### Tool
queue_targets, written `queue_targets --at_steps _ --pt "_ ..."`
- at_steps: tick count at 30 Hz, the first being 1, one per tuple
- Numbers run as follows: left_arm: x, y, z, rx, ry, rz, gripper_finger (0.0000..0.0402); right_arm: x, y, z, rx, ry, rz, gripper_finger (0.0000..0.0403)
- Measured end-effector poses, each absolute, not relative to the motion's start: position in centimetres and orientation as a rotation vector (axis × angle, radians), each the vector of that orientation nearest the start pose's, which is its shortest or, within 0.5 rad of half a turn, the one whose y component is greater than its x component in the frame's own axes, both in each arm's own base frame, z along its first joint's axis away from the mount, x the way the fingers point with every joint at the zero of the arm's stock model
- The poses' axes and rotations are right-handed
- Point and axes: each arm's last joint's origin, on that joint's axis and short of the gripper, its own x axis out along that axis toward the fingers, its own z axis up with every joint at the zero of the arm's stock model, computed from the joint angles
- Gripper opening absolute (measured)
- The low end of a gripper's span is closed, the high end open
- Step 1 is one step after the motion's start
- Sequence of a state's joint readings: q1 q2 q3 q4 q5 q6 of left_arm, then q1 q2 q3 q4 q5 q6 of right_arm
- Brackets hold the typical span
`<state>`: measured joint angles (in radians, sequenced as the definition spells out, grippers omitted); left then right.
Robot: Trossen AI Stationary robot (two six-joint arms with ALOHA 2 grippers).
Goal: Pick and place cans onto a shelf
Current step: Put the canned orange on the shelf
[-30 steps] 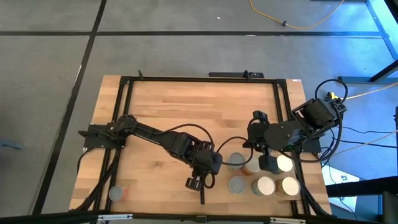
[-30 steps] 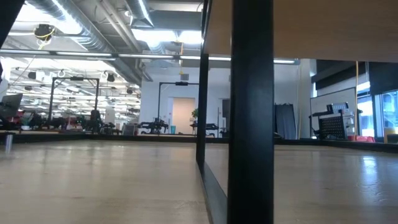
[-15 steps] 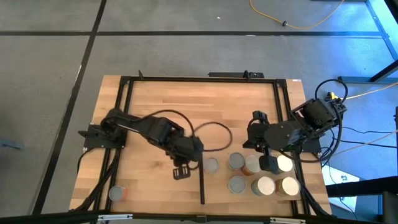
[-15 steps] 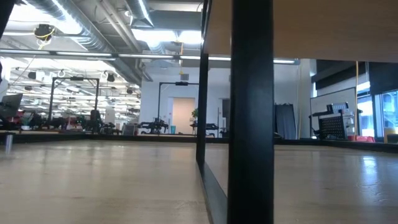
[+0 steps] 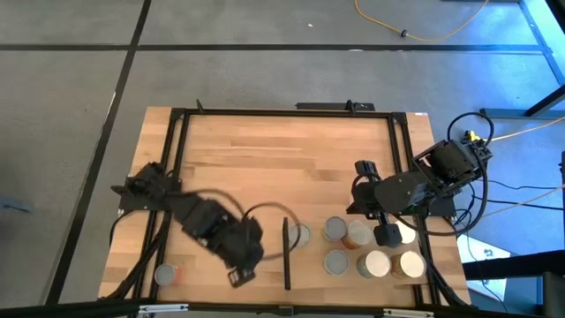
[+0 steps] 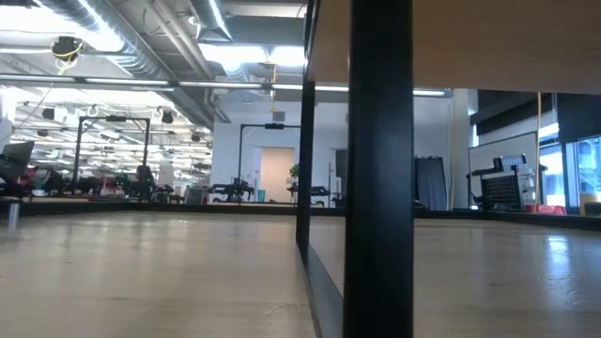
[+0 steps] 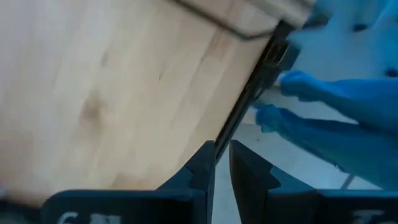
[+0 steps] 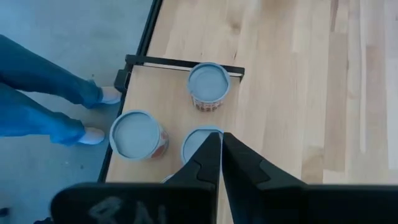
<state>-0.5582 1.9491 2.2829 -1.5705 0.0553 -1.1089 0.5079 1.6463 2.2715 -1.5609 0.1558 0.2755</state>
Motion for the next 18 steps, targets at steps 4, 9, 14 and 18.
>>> queue_targets --at_steps 4,9,14,18 --pt "29.3 -21.7 37.3 -0.686 1.412 0.310 0.0041 23.0 12.3 48.1 -0.077 0.920 0.213 0.0020" --pt "27.1 -24.5 34.6 -0.795 1.513 0.516 0.0041 23.0 12.3 48.1 -0.096 0.918 0.222 0.0020" --pt "25.0 -26.4 31.6 -0.849 1.569 0.761 0.0041 23.0 12.3 48.1 -0.096 0.918 0.222 0.0020" --pt "22.9 -27.6 29.2 -0.826 1.629 0.907 0.0041 23.0 12.3 48.1 -0.094 0.916 0.222 0.0020"
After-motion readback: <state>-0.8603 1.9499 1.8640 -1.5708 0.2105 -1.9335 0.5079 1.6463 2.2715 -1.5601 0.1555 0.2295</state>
